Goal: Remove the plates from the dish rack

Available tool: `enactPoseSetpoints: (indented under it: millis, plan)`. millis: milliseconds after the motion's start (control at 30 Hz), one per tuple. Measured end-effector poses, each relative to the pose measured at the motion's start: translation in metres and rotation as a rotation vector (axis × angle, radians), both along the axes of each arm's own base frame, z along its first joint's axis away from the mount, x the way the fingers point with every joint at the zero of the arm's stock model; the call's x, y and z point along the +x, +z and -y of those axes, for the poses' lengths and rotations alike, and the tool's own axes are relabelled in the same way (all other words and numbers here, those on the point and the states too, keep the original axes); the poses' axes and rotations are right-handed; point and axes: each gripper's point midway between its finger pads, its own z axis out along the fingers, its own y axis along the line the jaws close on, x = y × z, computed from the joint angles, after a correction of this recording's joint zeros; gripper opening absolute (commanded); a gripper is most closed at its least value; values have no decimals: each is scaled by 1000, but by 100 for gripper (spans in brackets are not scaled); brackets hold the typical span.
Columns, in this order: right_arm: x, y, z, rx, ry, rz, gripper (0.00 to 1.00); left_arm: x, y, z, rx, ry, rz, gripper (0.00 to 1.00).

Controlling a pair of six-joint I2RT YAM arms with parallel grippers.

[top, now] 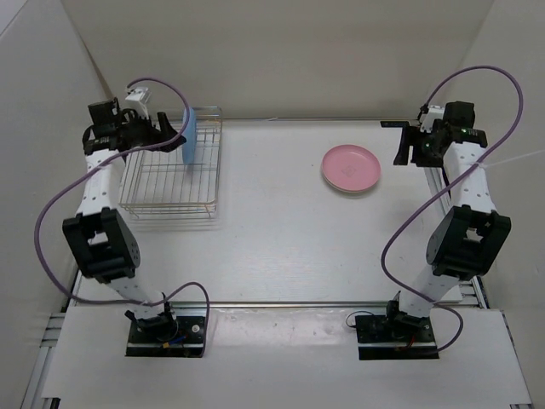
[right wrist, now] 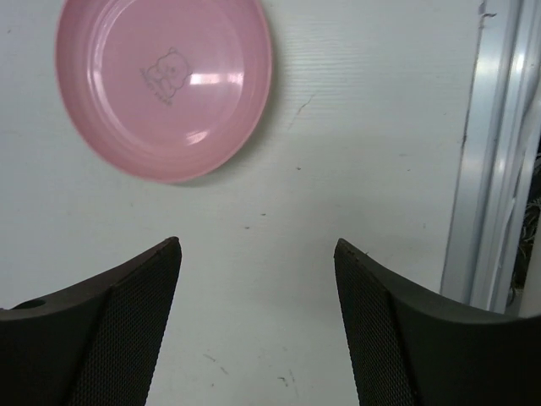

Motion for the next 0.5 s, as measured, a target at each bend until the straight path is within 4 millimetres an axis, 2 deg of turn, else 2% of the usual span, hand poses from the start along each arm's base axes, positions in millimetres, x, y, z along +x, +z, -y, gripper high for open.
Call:
enactPoseSetpoints:
  millis: [133,233,400,500]
  plan:
    - [-12,-1,-14,46,41,-29,78,45,-44,-6,-26,-29,-55,100]
    - [-20,-2,-26,91,72,-54,78,70,-75,-12,-42,-24,-104,99]
    - [-32,-1,-46,124,118,-80,78,99,-93,-18,-58,-16,-115,96]
    - [-35,2,-56,127,142,-80,78,100,-95,-16,-73,-27,-123,93]
